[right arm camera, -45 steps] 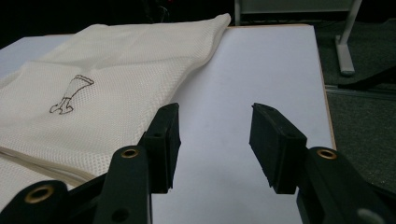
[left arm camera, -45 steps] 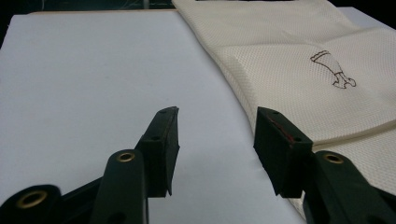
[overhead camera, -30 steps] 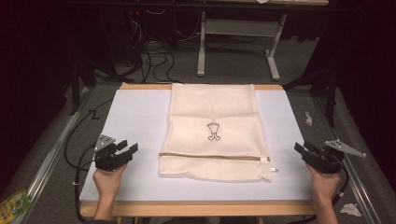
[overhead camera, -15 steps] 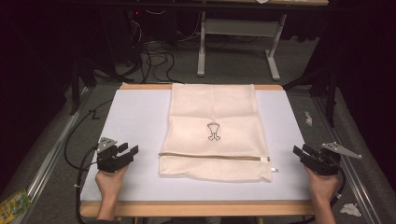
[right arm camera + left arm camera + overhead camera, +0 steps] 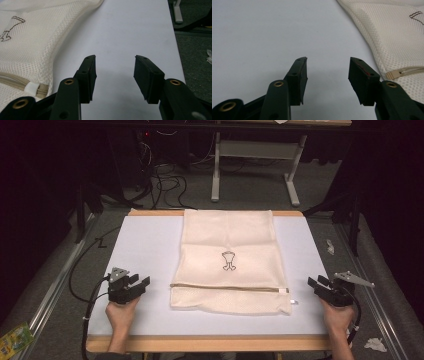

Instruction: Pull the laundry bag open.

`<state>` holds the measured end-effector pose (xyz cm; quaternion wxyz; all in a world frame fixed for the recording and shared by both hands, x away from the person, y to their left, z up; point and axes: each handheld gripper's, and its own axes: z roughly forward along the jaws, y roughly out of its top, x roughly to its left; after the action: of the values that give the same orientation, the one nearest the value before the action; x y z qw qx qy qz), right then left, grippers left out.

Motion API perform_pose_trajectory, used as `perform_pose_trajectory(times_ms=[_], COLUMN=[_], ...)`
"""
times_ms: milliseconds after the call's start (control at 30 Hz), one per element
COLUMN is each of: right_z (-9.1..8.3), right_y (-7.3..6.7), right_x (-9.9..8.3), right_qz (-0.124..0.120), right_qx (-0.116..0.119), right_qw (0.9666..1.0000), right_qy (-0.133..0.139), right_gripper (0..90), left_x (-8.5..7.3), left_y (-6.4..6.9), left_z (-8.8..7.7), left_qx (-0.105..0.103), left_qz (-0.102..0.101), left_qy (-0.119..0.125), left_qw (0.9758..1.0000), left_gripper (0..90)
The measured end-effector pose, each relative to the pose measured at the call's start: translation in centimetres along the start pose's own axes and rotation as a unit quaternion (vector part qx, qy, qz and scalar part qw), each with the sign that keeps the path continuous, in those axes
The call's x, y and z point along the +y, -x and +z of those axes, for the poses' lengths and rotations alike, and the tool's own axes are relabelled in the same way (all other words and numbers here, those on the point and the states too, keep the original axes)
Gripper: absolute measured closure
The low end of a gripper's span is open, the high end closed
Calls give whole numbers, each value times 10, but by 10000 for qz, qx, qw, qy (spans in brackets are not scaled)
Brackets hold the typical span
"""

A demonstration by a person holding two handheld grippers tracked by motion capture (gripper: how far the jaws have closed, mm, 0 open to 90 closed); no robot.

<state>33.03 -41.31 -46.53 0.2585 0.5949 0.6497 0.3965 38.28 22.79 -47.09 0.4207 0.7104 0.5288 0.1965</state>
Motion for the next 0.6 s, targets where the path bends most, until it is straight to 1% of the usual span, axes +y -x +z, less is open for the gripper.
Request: perform_pose_trajectory(times_ms=[133, 200, 333, 367, 433, 600], right_z=[5, 7, 9, 10, 11, 11], right_y=[-1, -3, -4, -3, -3, -2], right_x=[0, 0, -1, -1, -1, 0], right_qz=[-28, -104, -68, -85, -44, -20], right_qx=[-21, -42, -38, -32, -44, -37], right_qw=[10000, 9999, 9999, 9999, 9999, 9999], right_qy=[-57, -73, -106, -111, -133, -105], right_gripper=[534, 534, 534, 534, 533, 533], left_x=[-1, -2, -2, -2, -2, -3], left_y=[1, 1, 0, 0, -2, -5], left_z=[5, 7, 11, 11, 12, 15], left_qx=[24, 30, 81, 85, 90, 161], left_qz=[16, 23, 39, 11, -33, -74], left_qy=[-16, -33, -75, -55, -35, -36], left_qw=[10000, 10000, 9999, 9999, 9999, 9998], left_gripper=[492, 493, 492, 492, 492, 492])
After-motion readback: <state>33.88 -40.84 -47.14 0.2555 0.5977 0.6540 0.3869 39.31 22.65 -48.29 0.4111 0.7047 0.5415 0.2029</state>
